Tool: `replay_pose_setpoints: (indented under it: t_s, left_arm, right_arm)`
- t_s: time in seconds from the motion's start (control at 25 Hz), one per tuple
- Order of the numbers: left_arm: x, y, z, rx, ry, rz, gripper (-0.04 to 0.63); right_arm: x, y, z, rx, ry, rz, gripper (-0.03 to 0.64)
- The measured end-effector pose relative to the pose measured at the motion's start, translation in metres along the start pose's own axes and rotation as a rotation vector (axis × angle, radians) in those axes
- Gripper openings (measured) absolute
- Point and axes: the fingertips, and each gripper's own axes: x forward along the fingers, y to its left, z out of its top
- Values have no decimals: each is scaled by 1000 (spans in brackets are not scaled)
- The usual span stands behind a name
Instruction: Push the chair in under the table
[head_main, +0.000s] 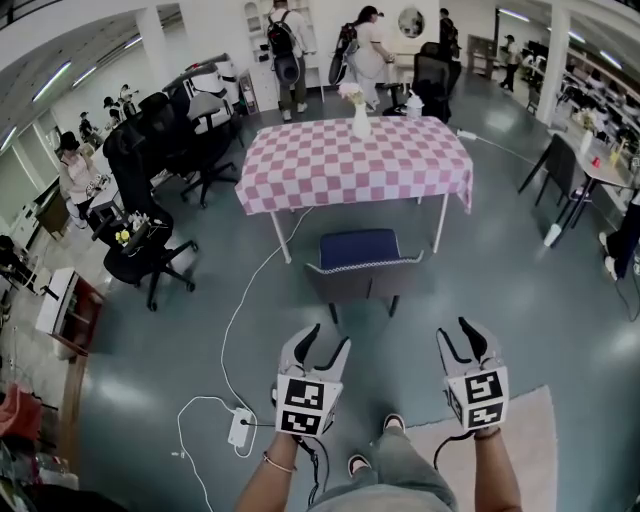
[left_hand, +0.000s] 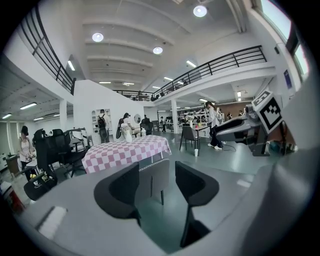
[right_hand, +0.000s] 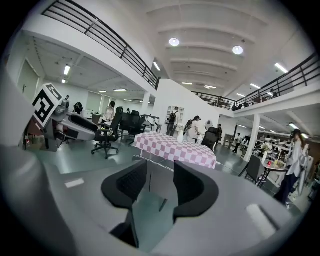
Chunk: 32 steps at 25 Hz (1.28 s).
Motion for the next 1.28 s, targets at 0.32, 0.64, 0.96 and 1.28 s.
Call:
replay_pose_setpoints:
  t_s: [0.32,0.64,0.96,1.28]
  left_arm:
    - [60,38,4,-19,1,44,229]
    - [156,79,31,-60,37,66,229]
    - [250,110,61,-115,45,95,229]
    - [283,123,20,-130,145,43,229]
  right_arm:
    - [75,-22,6,10,-10,41,152]
    - [182,-71,34,-9,-20,126,152]
    - [274,-122,58,-44,-12,207,152]
    - [327,-96,31,-71,104,434,152]
